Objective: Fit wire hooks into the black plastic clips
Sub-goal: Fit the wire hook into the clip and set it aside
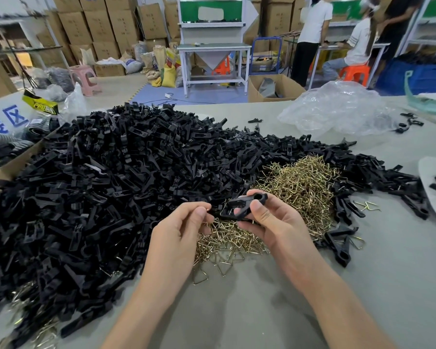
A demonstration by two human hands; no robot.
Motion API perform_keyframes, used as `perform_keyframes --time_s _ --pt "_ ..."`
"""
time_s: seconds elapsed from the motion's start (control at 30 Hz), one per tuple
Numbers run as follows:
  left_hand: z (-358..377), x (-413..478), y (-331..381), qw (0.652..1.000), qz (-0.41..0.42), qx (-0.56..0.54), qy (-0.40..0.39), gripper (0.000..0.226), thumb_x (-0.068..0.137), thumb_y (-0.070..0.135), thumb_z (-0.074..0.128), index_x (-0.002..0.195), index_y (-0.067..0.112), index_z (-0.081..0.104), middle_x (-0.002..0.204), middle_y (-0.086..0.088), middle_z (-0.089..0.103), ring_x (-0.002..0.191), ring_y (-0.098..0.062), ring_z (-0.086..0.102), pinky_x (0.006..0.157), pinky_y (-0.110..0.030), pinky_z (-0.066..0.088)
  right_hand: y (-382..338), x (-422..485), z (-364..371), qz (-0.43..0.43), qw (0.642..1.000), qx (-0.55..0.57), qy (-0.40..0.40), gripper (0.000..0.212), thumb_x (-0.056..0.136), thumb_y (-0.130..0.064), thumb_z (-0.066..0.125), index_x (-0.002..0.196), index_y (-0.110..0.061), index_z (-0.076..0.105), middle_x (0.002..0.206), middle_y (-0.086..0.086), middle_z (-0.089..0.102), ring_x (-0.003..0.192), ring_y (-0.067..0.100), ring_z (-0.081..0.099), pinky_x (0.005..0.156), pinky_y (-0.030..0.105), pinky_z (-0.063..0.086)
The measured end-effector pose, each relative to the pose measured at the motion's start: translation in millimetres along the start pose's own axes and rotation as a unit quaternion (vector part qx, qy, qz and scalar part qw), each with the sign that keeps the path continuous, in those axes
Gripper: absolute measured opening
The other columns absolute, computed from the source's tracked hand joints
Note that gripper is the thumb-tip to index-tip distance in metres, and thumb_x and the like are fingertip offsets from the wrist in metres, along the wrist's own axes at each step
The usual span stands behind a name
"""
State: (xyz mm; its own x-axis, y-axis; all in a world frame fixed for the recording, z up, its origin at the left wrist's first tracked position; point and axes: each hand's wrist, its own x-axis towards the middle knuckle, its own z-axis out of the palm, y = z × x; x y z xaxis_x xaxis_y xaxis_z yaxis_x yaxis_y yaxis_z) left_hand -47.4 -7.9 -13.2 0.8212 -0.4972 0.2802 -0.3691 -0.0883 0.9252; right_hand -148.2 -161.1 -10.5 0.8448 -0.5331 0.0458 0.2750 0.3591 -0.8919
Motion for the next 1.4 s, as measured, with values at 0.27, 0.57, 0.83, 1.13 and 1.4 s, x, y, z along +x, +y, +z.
perform_keyframes --time_s 0.27,0.57,0.83,1.13,1.4 --pt "3 -2 -1 0.998 -0.018 0.012 -0.053 0.023 0.102 0.019 0.053 0.097 0.034 0.071 0.091 0.014 0.074 0.084 -0.005 0.071 0.076 -0.015 0.053 2 1 -1 0.007 1.0 0.011 -0.023 0.028 0.077 -0.03 0.077 0.103 -0.02 0.077 0.109 0.015 0.073 0.104 0.025 0.071 0.085 0.031 0.058" --pt "-4 0 -5 0.956 0.12 0.257 -0.069 0.029 0.101 0.019 0.053 0.126 0.028 0.065 0.093 0.015 0.06 0.08 -0.005 0.059 0.074 -0.024 0.049 4 0 1 0.022 0.998 0.029 -0.052 0.027 0.077 -0.026 0.077 0.103 -0.017 0.077 0.105 0.016 0.073 0.101 0.024 0.071 0.084 0.034 0.059" --pt "2 0 12 0.984 -0.072 -0.161 0.009 0.005 0.091 0.015 0.068 0.094 0.013 0.071 0.082 -0.004 0.077 0.075 -0.015 0.074 0.068 -0.02 0.057 6 -3 3 0.096 0.988 0.035 -0.112 0.04 0.091 -0.016 0.067 0.124 0.005 0.063 0.127 0.023 0.067 0.12 0.034 0.065 0.103 0.045 0.052" --pt "7 -3 14 0.988 -0.049 -0.149 0.018 0.008 0.091 0.022 0.068 0.09 0.028 0.073 0.089 0.002 0.077 0.08 -0.009 0.071 0.072 -0.019 0.055 10 -5 10 0.108 0.988 0.043 -0.103 0.024 0.089 -0.011 0.064 0.109 -0.004 0.074 0.106 0.014 0.075 0.098 0.02 0.072 0.085 0.027 0.057" --pt "4 -3 6 0.997 -0.02 -0.073 -0.014 0.03 0.099 0.014 0.06 0.093 0.04 0.074 0.074 0.002 0.07 0.065 -0.008 0.064 0.064 -0.014 0.05 5 -5 7 0.109 0.981 0.11 -0.115 0.019 0.085 -0.012 0.068 0.1 -0.009 0.08 0.098 0.013 0.076 0.088 0.019 0.075 0.077 0.024 0.059"
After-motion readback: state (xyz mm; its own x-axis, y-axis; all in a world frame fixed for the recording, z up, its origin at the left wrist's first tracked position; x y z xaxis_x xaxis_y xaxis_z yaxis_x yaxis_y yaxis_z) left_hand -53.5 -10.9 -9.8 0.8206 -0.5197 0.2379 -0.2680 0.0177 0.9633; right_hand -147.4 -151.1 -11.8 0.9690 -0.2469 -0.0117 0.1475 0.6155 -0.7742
